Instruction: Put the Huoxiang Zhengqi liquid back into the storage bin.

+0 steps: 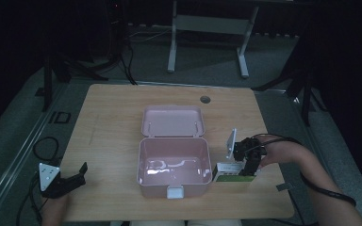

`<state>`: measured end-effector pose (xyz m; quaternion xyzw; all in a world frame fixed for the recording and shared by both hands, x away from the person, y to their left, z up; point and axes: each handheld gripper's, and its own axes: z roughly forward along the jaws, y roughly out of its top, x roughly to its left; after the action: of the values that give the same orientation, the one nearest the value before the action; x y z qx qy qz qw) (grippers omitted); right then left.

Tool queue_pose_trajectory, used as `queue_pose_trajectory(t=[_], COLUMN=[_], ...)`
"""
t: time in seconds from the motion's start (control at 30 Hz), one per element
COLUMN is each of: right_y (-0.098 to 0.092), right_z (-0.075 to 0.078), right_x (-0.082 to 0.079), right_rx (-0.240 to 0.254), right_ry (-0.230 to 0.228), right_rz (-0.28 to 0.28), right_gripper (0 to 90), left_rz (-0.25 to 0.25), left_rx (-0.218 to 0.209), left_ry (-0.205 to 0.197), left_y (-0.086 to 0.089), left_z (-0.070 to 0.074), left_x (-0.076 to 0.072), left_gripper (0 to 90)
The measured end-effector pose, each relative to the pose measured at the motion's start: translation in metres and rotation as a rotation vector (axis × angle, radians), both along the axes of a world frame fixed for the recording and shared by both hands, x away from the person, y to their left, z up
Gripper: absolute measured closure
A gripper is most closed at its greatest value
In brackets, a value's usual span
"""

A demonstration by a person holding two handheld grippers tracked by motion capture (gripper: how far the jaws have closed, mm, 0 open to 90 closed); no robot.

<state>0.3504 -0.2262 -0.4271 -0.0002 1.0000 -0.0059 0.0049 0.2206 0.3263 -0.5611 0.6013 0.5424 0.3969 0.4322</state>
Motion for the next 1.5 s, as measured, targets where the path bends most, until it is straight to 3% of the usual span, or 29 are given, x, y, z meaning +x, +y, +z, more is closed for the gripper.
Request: queue_pose_trajectory(t=[0.43, 0.6, 0.77, 0.97, 1.5], right_y=[0.006, 0.006, 0.007, 0.003, 0.005], right_z=[-0.022, -0.025, -0.024, -0.015, 0.031], right_x=[0.004, 0.003, 0.003, 0.003, -0.007], right_rx=[-0.028, -0.040, -0.055, -0.052, -0.070], right_ry=[0.038, 0.036, 0.035, 0.052, 0.028], right_rz=[0.000, -0.002, -0.001, -0.024, -0.042], right_gripper=[48.2, 60.0, 61.9, 62.1, 62.2], left_rz=[-0.002, -0.005, -0.006, -0.005, -0.003], left_rx=[-0.002, -0.001, -0.001, -0.001, -0.001], left_ry=[0.002, -0.002, -0.002, 0.000, -0.002], left_y=[0.000, 0.000, 0.000, 0.000, 0.000], left_z=[0.000, 0.000, 0.000, 0.000, 0.000], left_x=[0.000, 0.000, 0.000, 0.000, 0.000], left_gripper=[0.4, 0.4, 0.4, 0.4, 0.4])
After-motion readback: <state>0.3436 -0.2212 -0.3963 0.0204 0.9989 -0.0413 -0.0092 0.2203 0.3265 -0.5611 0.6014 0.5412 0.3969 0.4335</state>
